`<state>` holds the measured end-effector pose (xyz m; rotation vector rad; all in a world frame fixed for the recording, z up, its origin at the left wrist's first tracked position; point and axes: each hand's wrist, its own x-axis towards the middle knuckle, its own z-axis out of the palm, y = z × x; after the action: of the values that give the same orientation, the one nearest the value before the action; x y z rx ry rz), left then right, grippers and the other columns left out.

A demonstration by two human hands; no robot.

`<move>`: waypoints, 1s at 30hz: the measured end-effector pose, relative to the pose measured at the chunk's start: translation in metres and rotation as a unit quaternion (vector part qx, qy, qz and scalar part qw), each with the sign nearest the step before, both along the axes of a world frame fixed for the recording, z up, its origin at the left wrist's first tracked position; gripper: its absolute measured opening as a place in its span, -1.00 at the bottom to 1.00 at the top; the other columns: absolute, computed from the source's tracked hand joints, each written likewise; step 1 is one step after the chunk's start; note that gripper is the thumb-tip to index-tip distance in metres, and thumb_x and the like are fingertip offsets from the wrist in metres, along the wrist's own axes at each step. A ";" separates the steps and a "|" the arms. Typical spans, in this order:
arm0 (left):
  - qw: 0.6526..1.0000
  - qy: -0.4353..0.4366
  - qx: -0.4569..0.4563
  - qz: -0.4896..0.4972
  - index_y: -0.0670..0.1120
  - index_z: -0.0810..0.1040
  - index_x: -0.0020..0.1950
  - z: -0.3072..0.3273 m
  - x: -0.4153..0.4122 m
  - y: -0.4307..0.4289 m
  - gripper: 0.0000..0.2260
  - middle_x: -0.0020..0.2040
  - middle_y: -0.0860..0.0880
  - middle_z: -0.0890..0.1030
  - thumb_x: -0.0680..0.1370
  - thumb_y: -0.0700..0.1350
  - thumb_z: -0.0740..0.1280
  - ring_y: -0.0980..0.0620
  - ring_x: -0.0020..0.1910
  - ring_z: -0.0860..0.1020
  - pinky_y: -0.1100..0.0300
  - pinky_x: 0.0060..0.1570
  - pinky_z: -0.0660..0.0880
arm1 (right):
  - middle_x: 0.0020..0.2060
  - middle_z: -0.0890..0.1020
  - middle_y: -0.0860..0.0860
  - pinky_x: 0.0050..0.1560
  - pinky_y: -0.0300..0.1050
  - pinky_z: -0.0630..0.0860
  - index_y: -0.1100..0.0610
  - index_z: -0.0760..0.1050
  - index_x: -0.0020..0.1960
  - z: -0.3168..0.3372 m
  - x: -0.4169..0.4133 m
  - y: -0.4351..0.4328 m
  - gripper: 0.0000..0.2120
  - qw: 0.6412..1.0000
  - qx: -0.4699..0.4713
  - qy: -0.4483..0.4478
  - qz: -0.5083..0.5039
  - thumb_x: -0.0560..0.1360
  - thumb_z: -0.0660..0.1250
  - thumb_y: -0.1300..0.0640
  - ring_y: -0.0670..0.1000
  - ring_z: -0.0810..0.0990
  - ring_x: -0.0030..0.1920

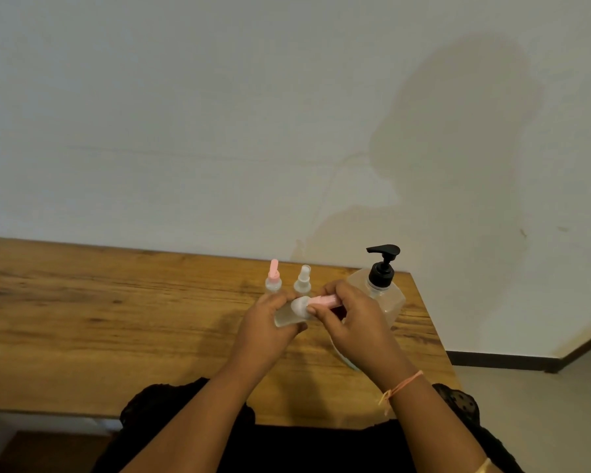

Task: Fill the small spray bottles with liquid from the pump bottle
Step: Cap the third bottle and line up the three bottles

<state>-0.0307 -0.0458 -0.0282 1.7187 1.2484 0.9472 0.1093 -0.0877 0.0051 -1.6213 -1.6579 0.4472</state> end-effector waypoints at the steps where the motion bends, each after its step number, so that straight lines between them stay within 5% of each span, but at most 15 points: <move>1: 1.000 0.003 0.003 -0.001 0.14 0.54 0.11 0.000 0.000 0.000 -0.63 0.04 0.18 0.46 0.38 -0.16 0.49 0.12 0.07 0.45 0.26 -0.02 0.43 | -0.20 0.55 -0.08 -0.24 -0.29 0.47 0.08 0.48 -0.02 0.000 -0.001 0.000 -0.83 1.000 -0.005 -0.011 -0.009 0.48 0.37 0.01 -0.12 0.51 -0.21; 4: 1.000 0.023 0.005 0.001 0.08 0.55 0.18 -0.001 0.001 -0.002 -0.61 0.10 0.14 0.47 0.38 -0.15 0.48 0.10 0.10 0.44 0.19 0.07 0.44 | -0.30 0.53 -0.09 -0.30 -0.21 0.44 0.07 0.45 -0.11 0.000 -0.003 0.000 -0.76 0.998 -0.014 -0.036 -0.042 0.47 0.35 -0.10 -0.11 0.48 -0.30; 7: 1.000 0.025 0.001 0.005 0.05 0.54 0.20 0.000 0.003 -0.002 -0.60 0.11 0.14 0.47 0.39 -0.15 0.48 0.10 0.11 0.43 0.20 0.05 0.43 | -0.30 0.50 -0.13 -0.36 -0.36 0.36 0.03 0.42 -0.10 0.001 -0.003 0.001 -0.75 0.999 -0.025 -0.010 -0.044 0.44 0.36 -0.13 -0.14 0.46 -0.31; 10: 1.000 0.008 -0.022 0.007 0.01 0.52 0.24 0.000 0.005 -0.001 -0.57 0.10 0.12 0.45 0.39 -0.14 0.47 0.08 0.11 0.44 0.25 -0.02 0.44 | -0.05 0.47 -0.27 -0.16 -0.46 0.44 -0.13 0.29 0.21 0.003 -0.004 0.000 -0.55 0.996 -0.048 0.078 0.014 0.41 0.41 -0.11 -0.24 0.49 -0.06; 12: 0.999 -0.012 -0.036 0.003 0.02 0.53 0.22 0.000 0.005 -0.001 -0.60 0.08 0.12 0.48 0.39 -0.14 0.47 0.11 0.07 0.46 0.35 -0.14 0.40 | 0.11 0.48 -0.25 0.04 -0.35 0.48 -0.16 0.22 0.34 0.001 -0.002 0.000 -0.45 0.991 -0.045 0.117 0.048 0.44 0.40 -0.03 -0.24 0.48 0.12; 16: 0.999 -0.033 -0.038 -0.003 0.14 0.52 0.05 -0.001 0.004 0.001 -0.66 -0.01 0.12 0.56 0.36 -0.13 0.50 0.23 -0.07 0.47 0.36 -0.23 0.35 | 0.12 0.58 -0.12 0.17 -0.17 0.53 -0.08 0.43 0.24 -0.003 0.001 0.003 -0.61 0.982 -0.015 0.178 0.062 0.52 0.30 0.29 -0.18 0.54 0.15; 22: 0.997 -0.038 -0.070 -0.020 0.13 0.54 0.11 -0.004 0.007 -0.002 -0.63 0.01 0.16 0.59 0.35 -0.10 0.50 0.12 0.06 0.52 0.14 0.03 0.50 | -0.19 0.60 -0.16 -0.11 -0.26 0.56 -0.11 0.47 -0.11 0.000 -0.002 0.003 -0.81 0.985 0.024 0.168 -0.021 0.41 0.45 0.11 -0.12 0.58 -0.13; 27: 0.994 -0.055 -0.089 -0.012 0.06 0.53 0.19 0.000 0.010 -0.004 -0.58 -0.08 0.24 0.52 0.36 -0.11 0.49 0.13 0.00 0.49 0.20 -0.04 0.47 | 0.15 0.49 -0.30 0.00 -0.39 0.49 -0.12 0.28 0.36 -0.001 -0.002 0.002 -0.49 0.961 -0.044 0.268 0.053 0.48 0.37 0.08 -0.24 0.52 0.12; 30: 0.991 -0.084 -0.095 -0.032 0.11 0.55 0.11 0.000 0.009 -0.004 -0.61 -0.07 0.24 0.59 0.34 -0.12 0.52 0.17 0.01 0.54 0.20 -0.04 0.51 | 0.11 0.62 -0.08 0.14 -0.23 0.52 -0.07 0.43 0.23 -0.002 -0.001 0.005 -0.64 0.954 -0.028 0.292 0.067 0.52 0.31 0.26 -0.14 0.58 0.14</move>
<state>-0.0216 -0.0502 -0.0281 1.4902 1.1296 0.8853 0.1078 -0.0831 0.0026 -1.2504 -1.3070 0.9481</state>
